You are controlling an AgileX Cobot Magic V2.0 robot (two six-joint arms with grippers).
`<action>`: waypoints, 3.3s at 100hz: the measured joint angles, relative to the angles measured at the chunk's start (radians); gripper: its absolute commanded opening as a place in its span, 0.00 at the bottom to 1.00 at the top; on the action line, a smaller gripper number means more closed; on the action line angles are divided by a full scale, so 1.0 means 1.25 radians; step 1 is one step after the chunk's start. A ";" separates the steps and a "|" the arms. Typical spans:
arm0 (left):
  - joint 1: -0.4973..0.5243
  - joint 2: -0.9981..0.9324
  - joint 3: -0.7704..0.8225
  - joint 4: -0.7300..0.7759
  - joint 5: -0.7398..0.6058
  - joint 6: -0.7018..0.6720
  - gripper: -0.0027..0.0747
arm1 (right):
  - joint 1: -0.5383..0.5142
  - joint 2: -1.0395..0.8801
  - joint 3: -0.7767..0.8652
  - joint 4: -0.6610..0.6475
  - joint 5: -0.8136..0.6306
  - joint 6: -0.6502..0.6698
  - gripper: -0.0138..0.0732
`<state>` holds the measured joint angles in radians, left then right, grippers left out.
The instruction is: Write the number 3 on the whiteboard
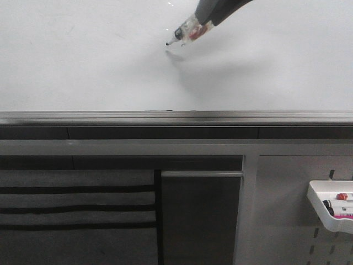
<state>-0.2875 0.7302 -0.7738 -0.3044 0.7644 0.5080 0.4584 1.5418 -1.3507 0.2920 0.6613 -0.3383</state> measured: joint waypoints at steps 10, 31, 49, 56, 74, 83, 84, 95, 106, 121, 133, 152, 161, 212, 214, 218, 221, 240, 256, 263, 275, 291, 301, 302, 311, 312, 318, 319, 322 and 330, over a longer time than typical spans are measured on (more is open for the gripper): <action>0.000 0.000 0.000 0.000 0.000 0.000 0.66 | -0.005 0.016 0.000 -0.009 -0.008 0.000 0.09; 0.000 0.000 0.000 0.000 -0.002 0.000 0.66 | -0.059 0.009 -0.005 -0.001 0.050 0.064 0.09; 0.000 0.000 0.000 0.000 -0.002 0.000 0.66 | -0.046 0.005 0.035 -0.007 0.048 0.078 0.09; 0.000 0.000 0.000 0.000 -0.002 0.000 0.66 | -0.025 0.019 0.041 -0.010 0.035 0.079 0.09; 0.000 0.000 0.000 0.000 -0.003 0.000 0.66 | -0.033 0.027 0.037 -0.005 0.050 0.079 0.09; 0.000 0.000 0.000 0.000 -0.003 0.000 0.66 | -0.048 0.007 0.056 -0.011 0.074 0.081 0.09; 0.000 0.000 0.000 0.000 -0.003 0.000 0.66 | -0.049 0.004 0.061 -0.013 0.073 0.081 0.09; 0.000 0.000 0.000 0.000 -0.003 0.000 0.66 | -0.027 -0.004 0.101 -0.031 0.046 0.084 0.09; 0.000 0.000 0.000 0.000 -0.003 0.000 0.66 | 0.033 0.024 0.106 -0.041 -0.019 0.086 0.09; 0.000 0.000 0.000 0.000 -0.003 0.000 0.66 | 0.084 0.046 0.052 -0.047 -0.048 0.087 0.09; 0.000 0.000 0.000 0.000 -0.003 -0.001 0.66 | 0.131 -0.038 0.060 -0.052 -0.050 0.042 0.09; 0.000 0.000 0.000 0.000 -0.003 -0.001 0.66 | 0.185 -0.269 0.166 -0.052 -0.042 -0.040 0.09; 0.000 0.000 0.000 0.000 -0.003 -0.001 0.66 | 0.188 -0.346 0.223 -0.054 -0.035 -0.072 0.09; 0.000 0.000 0.000 -0.001 -0.003 -0.001 0.66 | 0.188 -0.506 0.413 -0.068 -0.027 -0.210 0.09; 0.000 0.000 0.000 -0.003 -0.003 -0.001 0.66 | 0.188 -0.506 0.413 -0.068 -0.027 -0.210 0.09; 0.000 0.000 0.000 -0.006 -0.003 -0.001 0.66 | 0.188 -0.506 0.415 -0.068 -0.027 -0.212 0.09; 0.000 0.000 0.000 -0.012 -0.003 -0.001 0.66 | 0.188 -0.506 0.415 -0.068 -0.029 -0.212 0.09; -0.004 0.020 0.000 -0.047 0.004 0.087 0.66 | 0.190 -0.506 0.415 -0.068 -0.065 -0.257 0.09; -0.065 0.084 -0.037 -0.127 0.052 0.254 0.66 | 0.210 -0.493 0.415 -0.068 -0.094 -0.353 0.09; -0.109 0.121 -0.065 -0.140 0.065 0.304 0.66 | 0.225 -0.478 0.415 -0.068 -0.104 -0.393 0.09; -0.192 0.194 -0.118 -0.143 0.076 0.362 0.66 | 0.251 -0.450 0.415 -0.068 -0.122 -0.433 0.09; -0.300 0.300 -0.184 -0.103 0.077 0.389 0.66 | 0.265 -0.421 0.415 -0.068 -0.141 -0.443 0.09; -0.356 0.362 -0.225 -0.062 0.077 0.391 0.66 | 0.267 -0.412 0.415 -0.068 -0.142 -0.444 0.09; -0.359 0.370 -0.227 -0.059 0.077 0.393 0.66 | 0.267 -0.412 0.415 -0.068 -0.142 -0.444 0.09; -0.392 0.424 -0.259 -0.027 0.064 0.392 0.66 | 0.267 -0.412 0.415 -0.068 -0.143 -0.445 0.09; -0.394 0.428 -0.262 -0.021 0.065 0.392 0.66 | 0.267 -0.412 0.415 -0.068 -0.143 -0.446 0.09; -0.408 0.462 -0.282 -0.004 0.061 0.393 0.66 | 0.267 -0.412 0.415 -0.068 -0.144 -0.446 0.09; -0.410 0.466 -0.284 -0.001 0.059 0.393 0.66 | 0.267 -0.412 0.415 -0.068 -0.144 -0.446 0.09; -0.413 0.479 -0.293 0.006 0.057 0.394 0.66 | 0.267 -0.412 0.415 -0.068 -0.144 -0.446 0.09; -0.419 0.513 -0.314 0.019 0.045 0.394 0.66 | 0.267 -0.412 0.415 -0.068 -0.144 -0.446 0.09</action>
<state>-0.8112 1.3719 -1.1664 -0.2812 0.8203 1.0008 0.7916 1.0266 -0.8319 0.2070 0.4811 -0.8957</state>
